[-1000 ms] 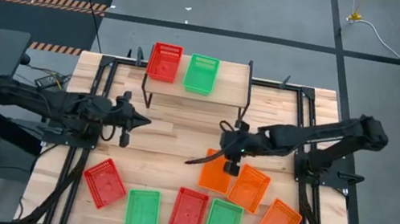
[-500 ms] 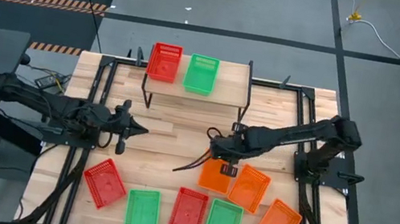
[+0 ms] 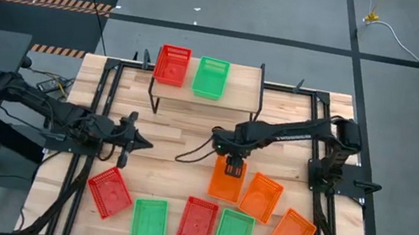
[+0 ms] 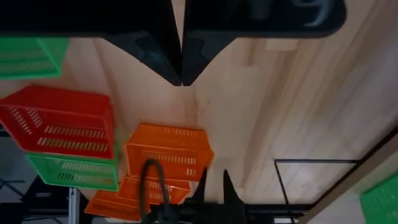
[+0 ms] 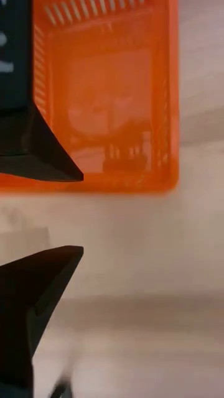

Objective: Stack baskets on shelf by color
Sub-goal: Put the left orange basket on the shelf

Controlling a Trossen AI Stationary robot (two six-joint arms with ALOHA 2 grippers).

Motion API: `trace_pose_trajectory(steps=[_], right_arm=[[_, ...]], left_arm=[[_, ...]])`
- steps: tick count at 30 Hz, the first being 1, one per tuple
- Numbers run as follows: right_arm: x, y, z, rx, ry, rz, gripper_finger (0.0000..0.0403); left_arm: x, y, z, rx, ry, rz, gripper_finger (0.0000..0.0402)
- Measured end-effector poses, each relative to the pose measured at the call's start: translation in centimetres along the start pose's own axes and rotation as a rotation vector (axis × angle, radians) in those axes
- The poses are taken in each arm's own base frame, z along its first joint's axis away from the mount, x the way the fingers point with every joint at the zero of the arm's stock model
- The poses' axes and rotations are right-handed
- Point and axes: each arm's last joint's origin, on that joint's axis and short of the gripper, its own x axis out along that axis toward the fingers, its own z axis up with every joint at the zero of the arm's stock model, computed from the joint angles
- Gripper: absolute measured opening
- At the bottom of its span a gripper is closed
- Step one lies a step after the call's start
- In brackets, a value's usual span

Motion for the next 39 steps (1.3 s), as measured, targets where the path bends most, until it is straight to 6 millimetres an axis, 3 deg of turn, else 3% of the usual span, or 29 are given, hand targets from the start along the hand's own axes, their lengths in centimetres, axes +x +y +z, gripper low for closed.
trace_pose_trajectory(steps=[5,9,14,18,22,32,36,39], right_arm=[[1.7,-0.1,0.3,-0.021,0.057,0.036,0.0173],[2.4,-0.2,0.3,-0.072,0.073,0.017,0.0125],[1.8,-0.5,0.2,-0.109,0.069,0.001,0.0019],[0.3,-1.4,-0.2,-0.096,0.067,-0.01,0.0021],[-3.4,-2.3,-0.1,-0.085,0.045,-0.054,0.0012],[-15.9,-6.2,1.0,-0.156,-0.206,-0.185,0.0014],[-19.0,-8.8,1.1,-0.172,-0.291,-0.22,0.0014],[-20.1,-11.0,0.9,-0.188,-0.294,-0.246,0.0014]], left_arm=[[0.0,-0.2,0.0,-0.001,0.0,-0.013,0.0019],[0.0,-0.2,0.0,-0.001,0.001,-0.013,0.0016],[0.0,-0.2,0.0,0.001,0.002,-0.012,0.0022],[0.0,-0.2,-0.1,0.001,0.003,-0.012,0.0024],[0.0,-0.2,0.0,0.0,0.003,-0.01,0.0025],[0.0,-0.1,0.0,-0.002,-0.002,0.02,0.0023],[0.0,-0.1,0.0,-0.009,-0.002,0.02,0.0025],[0.0,-0.1,0.0,-0.009,-0.002,0.02,0.0022]])
